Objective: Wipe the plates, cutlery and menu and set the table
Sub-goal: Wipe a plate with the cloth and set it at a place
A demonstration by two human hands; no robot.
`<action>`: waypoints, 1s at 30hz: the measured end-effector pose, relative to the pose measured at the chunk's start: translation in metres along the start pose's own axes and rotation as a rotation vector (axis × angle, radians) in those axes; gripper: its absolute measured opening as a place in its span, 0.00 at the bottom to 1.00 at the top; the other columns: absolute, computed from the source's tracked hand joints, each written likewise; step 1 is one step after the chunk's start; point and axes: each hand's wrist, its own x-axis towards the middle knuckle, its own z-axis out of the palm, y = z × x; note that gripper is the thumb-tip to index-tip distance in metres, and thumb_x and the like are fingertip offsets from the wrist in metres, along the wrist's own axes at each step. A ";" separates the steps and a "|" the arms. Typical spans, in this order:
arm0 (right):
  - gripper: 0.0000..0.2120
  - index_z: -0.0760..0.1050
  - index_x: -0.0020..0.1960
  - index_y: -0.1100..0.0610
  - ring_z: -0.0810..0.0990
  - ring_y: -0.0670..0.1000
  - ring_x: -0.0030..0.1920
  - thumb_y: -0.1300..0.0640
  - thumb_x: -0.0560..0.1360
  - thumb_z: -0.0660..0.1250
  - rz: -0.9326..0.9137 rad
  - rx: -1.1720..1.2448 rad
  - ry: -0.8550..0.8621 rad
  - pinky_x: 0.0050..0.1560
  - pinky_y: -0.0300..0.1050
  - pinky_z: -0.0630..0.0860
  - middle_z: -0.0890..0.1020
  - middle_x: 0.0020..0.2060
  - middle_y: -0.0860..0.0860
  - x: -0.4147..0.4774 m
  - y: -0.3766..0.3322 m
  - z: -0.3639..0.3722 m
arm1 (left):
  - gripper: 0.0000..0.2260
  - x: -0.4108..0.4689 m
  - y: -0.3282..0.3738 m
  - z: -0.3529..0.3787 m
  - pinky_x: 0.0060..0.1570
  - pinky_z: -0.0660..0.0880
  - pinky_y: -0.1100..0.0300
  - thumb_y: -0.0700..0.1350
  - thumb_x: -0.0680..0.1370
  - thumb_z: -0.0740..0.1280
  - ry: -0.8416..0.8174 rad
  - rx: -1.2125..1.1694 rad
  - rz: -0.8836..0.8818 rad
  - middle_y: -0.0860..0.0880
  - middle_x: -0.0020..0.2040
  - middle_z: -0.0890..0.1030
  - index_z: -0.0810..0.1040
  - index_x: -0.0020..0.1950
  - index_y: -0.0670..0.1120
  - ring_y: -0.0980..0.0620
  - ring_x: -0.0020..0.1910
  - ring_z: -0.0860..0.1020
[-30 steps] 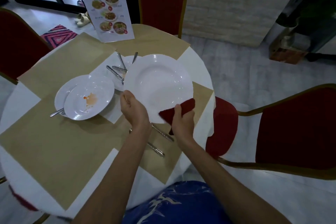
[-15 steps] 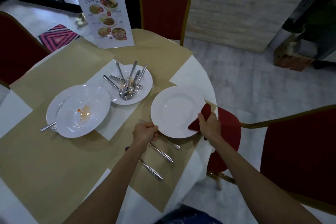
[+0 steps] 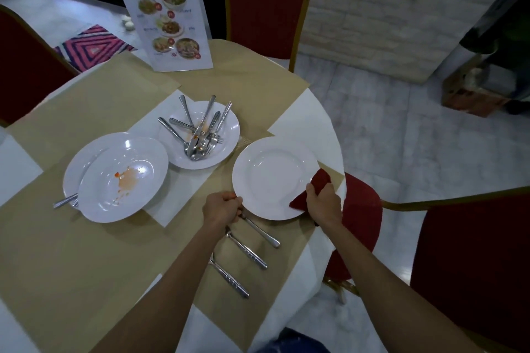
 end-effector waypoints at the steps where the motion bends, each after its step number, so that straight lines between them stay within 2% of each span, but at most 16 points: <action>1: 0.23 0.69 0.65 0.62 0.80 0.61 0.56 0.44 0.83 0.60 0.008 0.010 -0.003 0.51 0.50 0.74 0.81 0.55 0.58 0.000 0.000 0.000 | 0.06 -0.001 0.001 0.000 0.20 0.69 0.70 0.38 0.78 0.70 0.002 0.000 0.002 0.46 0.32 0.79 0.84 0.53 0.39 0.54 0.27 0.75; 4: 0.25 0.69 0.68 0.62 0.81 0.61 0.56 0.43 0.82 0.60 0.023 0.071 0.018 0.56 0.55 0.79 0.81 0.55 0.58 -0.001 0.003 -0.003 | 0.07 -0.002 0.002 -0.002 0.21 0.70 0.68 0.38 0.78 0.70 -0.004 -0.010 -0.013 0.45 0.32 0.81 0.84 0.54 0.40 0.54 0.27 0.75; 6: 0.27 0.68 0.70 0.62 0.81 0.61 0.58 0.43 0.81 0.60 0.026 0.125 0.084 0.58 0.59 0.79 0.81 0.57 0.59 -0.004 0.007 -0.007 | 0.06 -0.002 0.003 -0.006 0.26 0.75 0.65 0.39 0.78 0.70 -0.011 -0.029 -0.030 0.45 0.32 0.82 0.84 0.53 0.40 0.53 0.28 0.78; 9: 0.26 0.70 0.69 0.63 0.79 0.60 0.60 0.44 0.81 0.62 0.016 0.208 0.212 0.61 0.58 0.77 0.78 0.60 0.59 -0.011 0.009 -0.018 | 0.06 0.001 0.003 -0.013 0.38 0.80 0.58 0.42 0.78 0.70 0.000 -0.031 -0.030 0.46 0.33 0.85 0.85 0.49 0.41 0.47 0.36 0.83; 12: 0.22 0.72 0.67 0.59 0.80 0.57 0.58 0.45 0.81 0.63 0.001 0.330 0.247 0.61 0.58 0.79 0.80 0.56 0.54 -0.020 0.003 -0.028 | 0.04 -0.003 0.008 -0.023 0.39 0.80 0.57 0.41 0.77 0.71 -0.018 -0.035 -0.007 0.45 0.35 0.85 0.85 0.46 0.41 0.47 0.38 0.84; 15: 0.18 0.72 0.67 0.58 0.80 0.54 0.56 0.49 0.82 0.63 -0.019 0.402 0.140 0.56 0.51 0.77 0.79 0.53 0.50 -0.041 -0.017 -0.027 | 0.04 -0.018 0.015 -0.034 0.45 0.81 0.54 0.41 0.78 0.71 -0.078 -0.054 0.022 0.44 0.39 0.84 0.82 0.44 0.44 0.49 0.37 0.83; 17: 0.17 0.73 0.65 0.59 0.80 0.54 0.55 0.50 0.81 0.64 -0.068 0.397 0.052 0.53 0.47 0.75 0.80 0.54 0.52 -0.057 -0.031 -0.018 | 0.03 -0.028 0.019 -0.042 0.42 0.81 0.57 0.41 0.79 0.70 -0.117 -0.060 0.046 0.44 0.42 0.84 0.81 0.47 0.43 0.52 0.36 0.83; 20: 0.16 0.74 0.62 0.59 0.80 0.55 0.54 0.49 0.80 0.66 -0.138 0.370 -0.083 0.51 0.47 0.74 0.82 0.53 0.54 -0.082 -0.050 0.007 | 0.07 -0.037 0.018 -0.064 0.37 0.82 0.60 0.42 0.78 0.71 -0.139 -0.068 0.072 0.43 0.46 0.86 0.83 0.54 0.40 0.51 0.37 0.84; 22: 0.15 0.72 0.61 0.58 0.80 0.53 0.51 0.49 0.80 0.66 -0.162 0.364 -0.158 0.45 0.44 0.73 0.81 0.52 0.53 -0.101 -0.062 0.025 | 0.08 -0.040 0.014 -0.083 0.35 0.80 0.62 0.44 0.78 0.71 -0.158 -0.063 0.086 0.44 0.48 0.86 0.83 0.56 0.42 0.51 0.39 0.85; 24: 0.16 0.68 0.61 0.57 0.79 0.51 0.49 0.50 0.80 0.67 -0.182 0.387 -0.187 0.40 0.43 0.73 0.79 0.52 0.53 -0.119 -0.072 0.041 | 0.08 -0.044 0.010 -0.103 0.36 0.80 0.61 0.45 0.79 0.70 -0.180 -0.064 0.089 0.45 0.48 0.87 0.83 0.57 0.44 0.50 0.41 0.85; 27: 0.17 0.64 0.60 0.56 0.79 0.51 0.47 0.50 0.80 0.67 -0.204 0.396 -0.189 0.45 0.46 0.74 0.78 0.50 0.51 -0.142 -0.087 0.064 | 0.09 -0.046 0.001 -0.135 0.40 0.79 0.58 0.44 0.81 0.68 -0.185 -0.076 0.078 0.44 0.51 0.86 0.82 0.58 0.43 0.50 0.42 0.84; 30: 0.18 0.63 0.60 0.54 0.81 0.52 0.47 0.48 0.79 0.67 -0.227 0.412 -0.201 0.47 0.50 0.79 0.79 0.48 0.49 -0.163 -0.100 0.082 | 0.09 -0.044 -0.011 -0.167 0.38 0.79 0.60 0.43 0.81 0.68 -0.164 -0.091 0.080 0.42 0.52 0.86 0.82 0.59 0.42 0.49 0.40 0.83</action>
